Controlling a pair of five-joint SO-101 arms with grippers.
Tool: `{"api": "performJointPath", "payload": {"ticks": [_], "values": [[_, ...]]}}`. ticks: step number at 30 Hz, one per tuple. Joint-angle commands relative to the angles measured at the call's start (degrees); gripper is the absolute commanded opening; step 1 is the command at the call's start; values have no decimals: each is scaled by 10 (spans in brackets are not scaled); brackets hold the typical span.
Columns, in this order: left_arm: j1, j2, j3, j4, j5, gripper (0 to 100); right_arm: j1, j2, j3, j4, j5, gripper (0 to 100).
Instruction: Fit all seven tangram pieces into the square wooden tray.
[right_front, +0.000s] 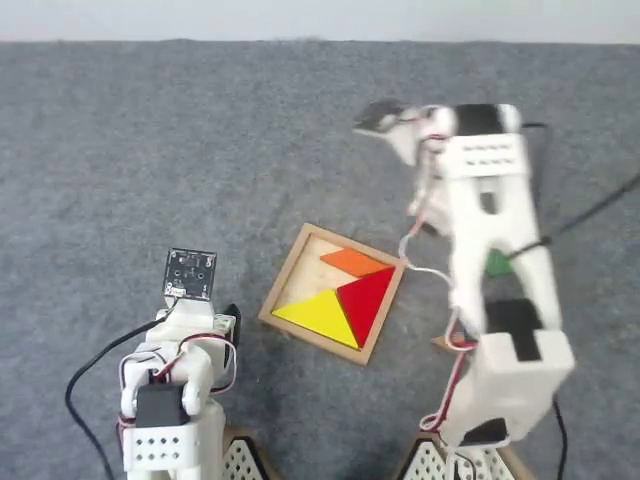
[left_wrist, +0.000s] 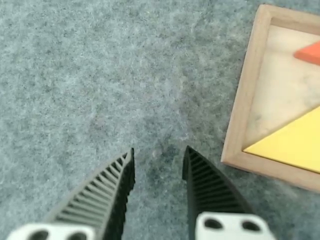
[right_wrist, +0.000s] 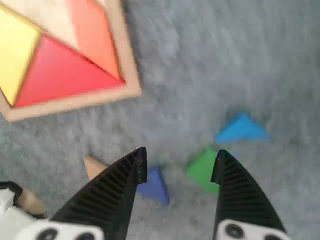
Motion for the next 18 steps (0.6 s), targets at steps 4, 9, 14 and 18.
{"api": "performJointPath", "payload": {"ticks": [4,9,14,18], "values": [[0,-16,-5,5,-4,153,124,-120,228,-131,14,204],[0,-16,-5,5,-4,153,154,-162,368,-234,17,205],[0,-16,-5,5,-4,153,165,-167,416,-252,18,205],[0,-16,-5,5,-4,153,155,-206,505,-272,20,206]]}}
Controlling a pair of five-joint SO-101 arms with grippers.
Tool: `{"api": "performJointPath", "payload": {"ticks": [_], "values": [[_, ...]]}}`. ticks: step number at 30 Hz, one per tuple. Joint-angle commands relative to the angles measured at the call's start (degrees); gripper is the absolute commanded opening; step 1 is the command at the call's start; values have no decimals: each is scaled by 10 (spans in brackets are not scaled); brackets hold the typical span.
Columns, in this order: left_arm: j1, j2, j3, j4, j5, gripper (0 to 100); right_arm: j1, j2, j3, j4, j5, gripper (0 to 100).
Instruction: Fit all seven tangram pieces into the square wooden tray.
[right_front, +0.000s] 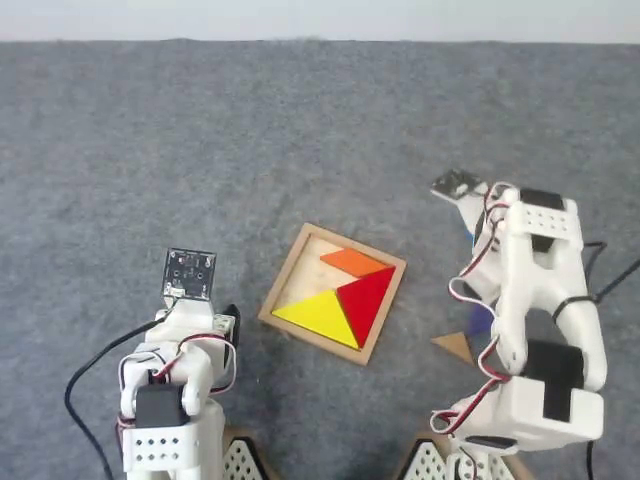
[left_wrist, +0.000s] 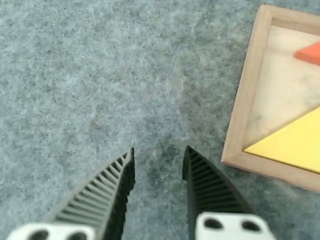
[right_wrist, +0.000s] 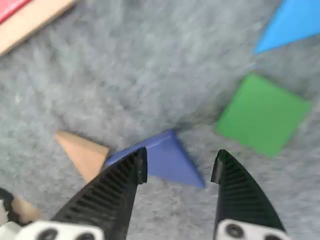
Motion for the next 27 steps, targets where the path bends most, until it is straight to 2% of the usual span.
{"api": "performJointPath", "payload": {"ticks": [1,4,8,15,21,27], "values": [[1,-16,-5,5,-4,153,-7,-94,98,-50,11,206],[1,-16,-5,5,-4,153,-24,-183,211,-101,47,208],[1,-16,-5,5,-4,153,-77,-269,290,-93,69,208],[1,-16,-5,5,-4,153,-162,-243,294,-46,77,208],[1,-16,-5,5,-4,153,-159,-147,293,-69,76,206],[1,-16,-5,5,-4,153,-113,-60,244,-80,74,204]]}}
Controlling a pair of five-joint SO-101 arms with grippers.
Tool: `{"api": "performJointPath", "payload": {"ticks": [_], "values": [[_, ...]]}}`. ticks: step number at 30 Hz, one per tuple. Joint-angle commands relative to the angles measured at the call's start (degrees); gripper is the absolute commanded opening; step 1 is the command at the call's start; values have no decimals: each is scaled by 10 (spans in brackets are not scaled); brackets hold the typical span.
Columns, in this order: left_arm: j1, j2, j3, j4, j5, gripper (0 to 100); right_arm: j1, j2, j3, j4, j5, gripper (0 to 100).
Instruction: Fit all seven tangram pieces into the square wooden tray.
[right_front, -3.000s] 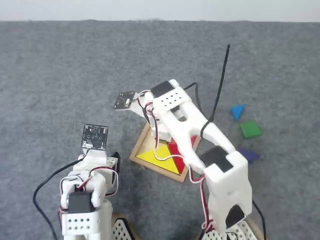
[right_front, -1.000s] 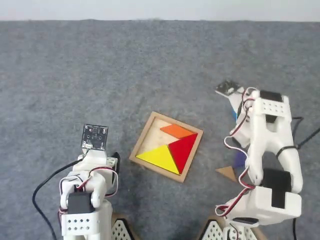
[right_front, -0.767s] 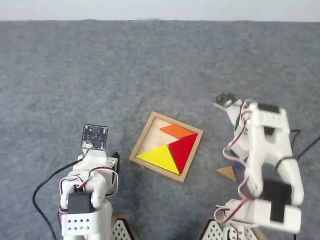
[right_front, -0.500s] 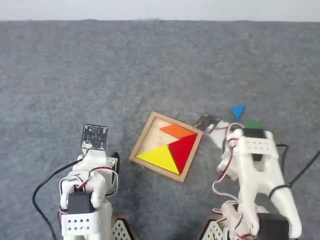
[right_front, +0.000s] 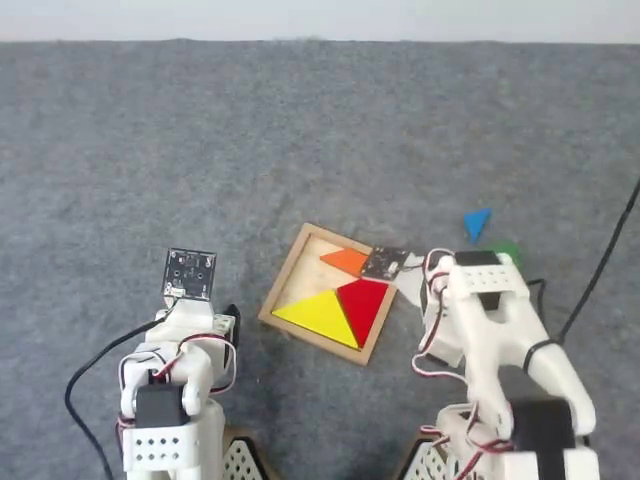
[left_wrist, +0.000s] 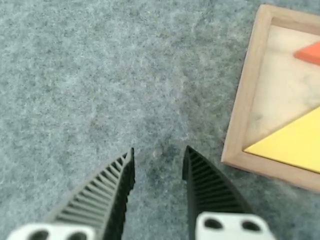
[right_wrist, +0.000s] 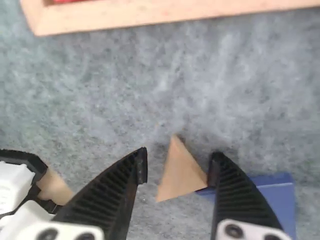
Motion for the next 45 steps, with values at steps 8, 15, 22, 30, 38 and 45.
{"api": "performJointPath", "payload": {"ticks": [8,15,22,30,38,45], "values": [[1,-16,-5,5,-4,153,82,87,-69,-9,-6,28],[1,-16,-5,5,-4,153,89,87,-138,-3,-64,13],[1,-16,-5,5,-4,153,156,87,-217,46,-67,12],[1,-16,-5,5,-4,153,230,51,-253,153,-87,13],[1,-16,-5,5,-4,153,151,-219,18,130,-156,48],[1,-16,-5,5,-4,153,98,-211,41,136,-123,165]]}}
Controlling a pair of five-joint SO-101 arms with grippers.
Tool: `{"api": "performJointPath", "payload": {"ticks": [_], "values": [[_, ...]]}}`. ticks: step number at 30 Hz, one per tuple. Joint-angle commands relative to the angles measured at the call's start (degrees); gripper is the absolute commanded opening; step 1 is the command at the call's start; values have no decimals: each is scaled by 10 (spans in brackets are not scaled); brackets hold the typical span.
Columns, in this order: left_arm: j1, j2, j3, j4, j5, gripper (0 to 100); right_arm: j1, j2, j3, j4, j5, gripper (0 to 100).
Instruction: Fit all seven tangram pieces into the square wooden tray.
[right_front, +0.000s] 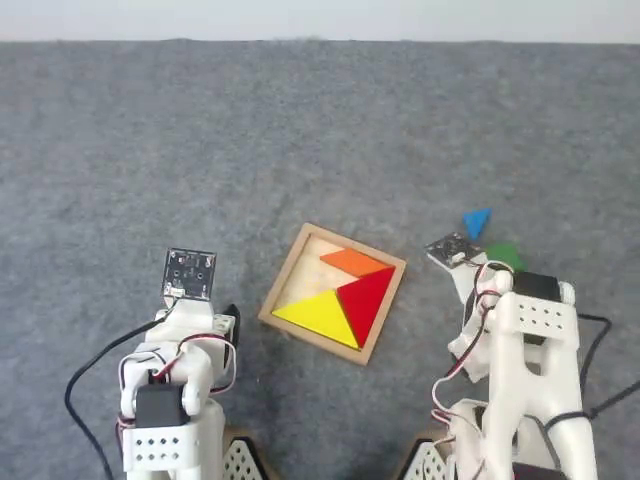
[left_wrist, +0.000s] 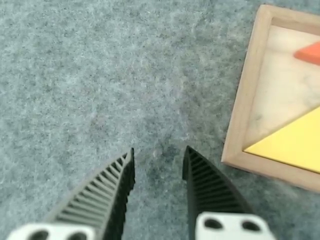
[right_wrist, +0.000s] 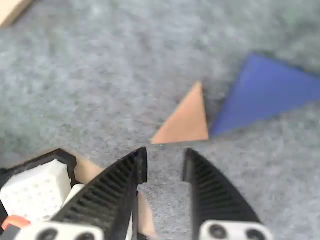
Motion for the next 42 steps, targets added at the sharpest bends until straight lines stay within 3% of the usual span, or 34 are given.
{"api": "performJointPath", "payload": {"ticks": [1,6,13,18,24,32,42], "values": [[1,-16,-5,5,-4,153,-50,37,-10,-1,15,166],[1,-16,-5,5,-4,153,-57,196,-54,-39,-20,166],[1,-16,-5,5,-4,153,15,340,-107,-131,-62,165],[1,-16,-5,5,-4,153,58,349,-142,-135,-62,156],[1,-16,-5,5,-4,153,83,351,-171,-154,-132,20],[1,-16,-5,5,-4,153,82,347,-215,-186,-236,14],[1,-16,-5,5,-4,153,43,347,-273,-189,-269,12]]}}
